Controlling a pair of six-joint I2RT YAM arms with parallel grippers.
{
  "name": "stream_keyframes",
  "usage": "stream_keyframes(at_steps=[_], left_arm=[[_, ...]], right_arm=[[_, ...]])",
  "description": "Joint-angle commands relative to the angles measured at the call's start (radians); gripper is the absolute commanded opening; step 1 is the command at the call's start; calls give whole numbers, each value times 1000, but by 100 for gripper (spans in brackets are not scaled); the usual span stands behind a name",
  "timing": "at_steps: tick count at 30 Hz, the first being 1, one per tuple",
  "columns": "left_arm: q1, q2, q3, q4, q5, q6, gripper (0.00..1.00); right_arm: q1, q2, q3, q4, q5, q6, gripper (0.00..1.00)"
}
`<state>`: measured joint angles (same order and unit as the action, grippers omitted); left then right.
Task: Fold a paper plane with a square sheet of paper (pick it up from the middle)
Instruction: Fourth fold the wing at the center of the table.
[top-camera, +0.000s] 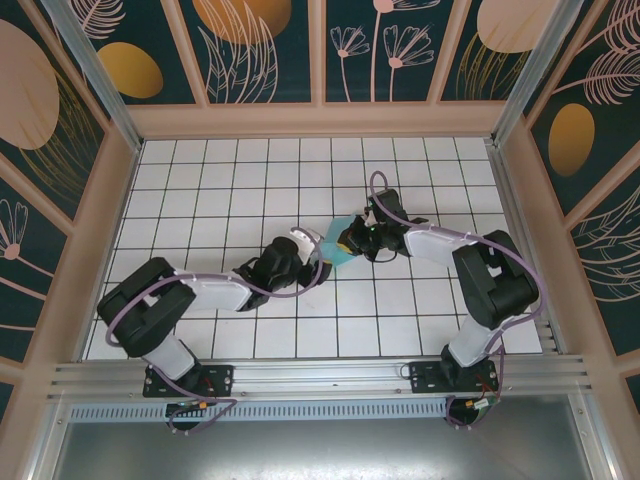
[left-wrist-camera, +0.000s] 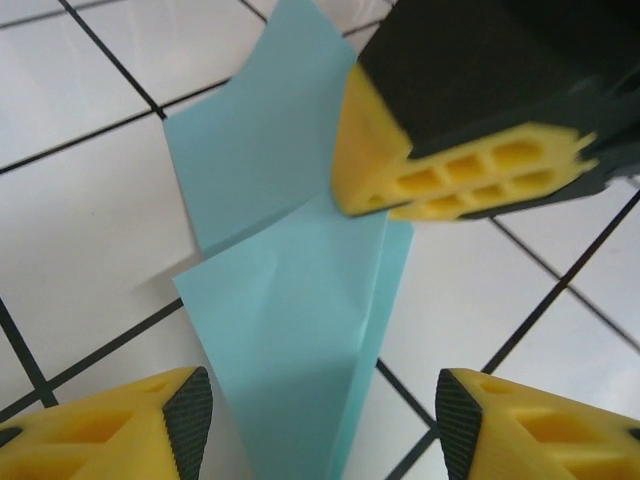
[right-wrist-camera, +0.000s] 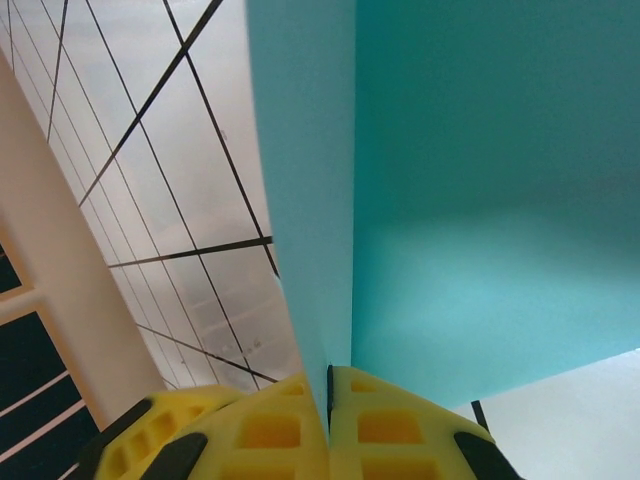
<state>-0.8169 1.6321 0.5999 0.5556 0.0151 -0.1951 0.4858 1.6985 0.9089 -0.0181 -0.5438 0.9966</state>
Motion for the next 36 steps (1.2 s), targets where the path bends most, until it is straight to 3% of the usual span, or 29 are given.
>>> stream_keyframes(at_steps=[1, 14, 26, 32, 36], left_arm=[[-11, 52, 38, 48, -37, 77, 62], [-24, 152, 65, 70, -66, 121, 43], [-24, 159, 64, 66, -13, 137, 22], [-23, 166, 64, 58, 12, 129, 22], [-24, 154, 64, 56, 23, 126, 26]], right_arm=[[-10, 23, 36, -26, -32, 20, 0], [-12, 56, 49, -39, -72, 28, 0], [-11, 63, 64, -79, -53, 2, 14], [-12, 74, 76, -109, -40, -22, 15], [-12, 77, 75, -113, -39, -28, 8]])
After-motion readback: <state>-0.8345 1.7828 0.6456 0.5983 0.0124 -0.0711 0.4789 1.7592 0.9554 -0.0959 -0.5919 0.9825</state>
